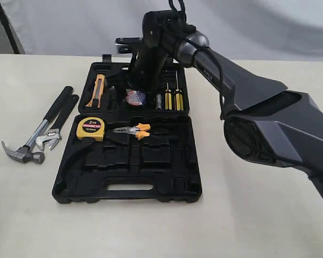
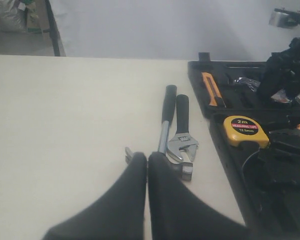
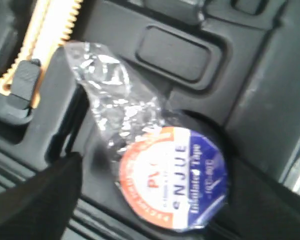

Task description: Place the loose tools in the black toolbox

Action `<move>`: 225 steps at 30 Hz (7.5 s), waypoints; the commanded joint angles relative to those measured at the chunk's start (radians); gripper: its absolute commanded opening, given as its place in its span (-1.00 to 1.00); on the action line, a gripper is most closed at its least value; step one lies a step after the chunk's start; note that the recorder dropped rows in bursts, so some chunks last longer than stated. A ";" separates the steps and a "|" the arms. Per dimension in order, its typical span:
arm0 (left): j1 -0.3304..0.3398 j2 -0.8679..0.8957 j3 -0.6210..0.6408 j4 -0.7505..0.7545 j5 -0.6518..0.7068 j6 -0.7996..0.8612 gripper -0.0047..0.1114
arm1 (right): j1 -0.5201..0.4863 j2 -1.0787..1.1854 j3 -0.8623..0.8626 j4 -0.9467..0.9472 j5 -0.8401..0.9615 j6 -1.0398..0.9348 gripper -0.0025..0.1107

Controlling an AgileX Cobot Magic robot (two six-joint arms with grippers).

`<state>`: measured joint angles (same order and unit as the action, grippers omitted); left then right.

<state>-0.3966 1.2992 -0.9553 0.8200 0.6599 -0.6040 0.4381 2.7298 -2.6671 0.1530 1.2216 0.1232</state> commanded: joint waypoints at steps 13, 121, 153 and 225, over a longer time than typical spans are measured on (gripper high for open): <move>0.003 -0.008 0.009 -0.014 -0.017 -0.010 -0.89 | -0.006 -0.047 -0.098 -0.031 -0.001 0.032 -0.20; 0.003 -0.008 0.009 -0.014 -0.017 -0.010 -0.89 | 0.431 -0.147 0.174 0.215 -0.001 -0.371 0.11; 0.003 -0.008 0.009 -0.014 -0.017 -0.010 -0.89 | 0.424 0.001 0.064 0.154 -0.079 -1.641 0.09; 0.003 -0.008 0.009 -0.014 -0.017 -0.010 -0.89 | 0.325 -0.680 1.104 -0.139 -0.299 -0.989 -0.96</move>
<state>-0.3966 1.2992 -0.9553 0.8200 0.6599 -0.6040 0.7571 2.0439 -1.5728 -0.0277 0.9828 -0.8230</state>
